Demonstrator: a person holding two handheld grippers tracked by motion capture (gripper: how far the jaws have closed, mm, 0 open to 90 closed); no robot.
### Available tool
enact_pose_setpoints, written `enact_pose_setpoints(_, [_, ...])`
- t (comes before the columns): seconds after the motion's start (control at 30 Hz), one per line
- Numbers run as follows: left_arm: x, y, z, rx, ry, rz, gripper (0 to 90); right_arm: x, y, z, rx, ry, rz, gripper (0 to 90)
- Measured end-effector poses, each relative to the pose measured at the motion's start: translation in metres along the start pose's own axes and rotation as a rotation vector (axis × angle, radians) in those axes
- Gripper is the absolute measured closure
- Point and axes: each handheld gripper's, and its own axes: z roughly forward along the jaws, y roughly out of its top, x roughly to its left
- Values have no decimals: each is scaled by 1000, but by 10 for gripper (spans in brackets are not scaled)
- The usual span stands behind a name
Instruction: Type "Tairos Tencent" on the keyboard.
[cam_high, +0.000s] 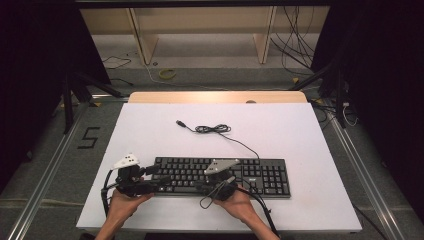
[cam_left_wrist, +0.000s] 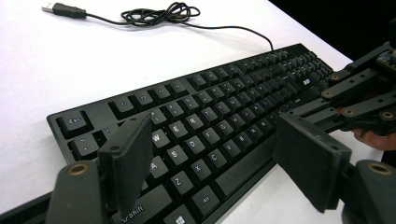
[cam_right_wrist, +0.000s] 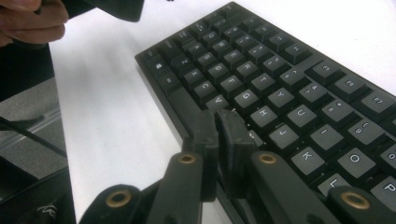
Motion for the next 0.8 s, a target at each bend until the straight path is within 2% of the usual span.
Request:
enact_pose_setpoints(0.13, [0,-1,-1,0,2,1,279,-1,-2,6,24,-16,-3,899])
enact_pose_setpoints(0.8, [0,-4,-1,17,5,9,278,-4,-6,13,52,-37,3,900])
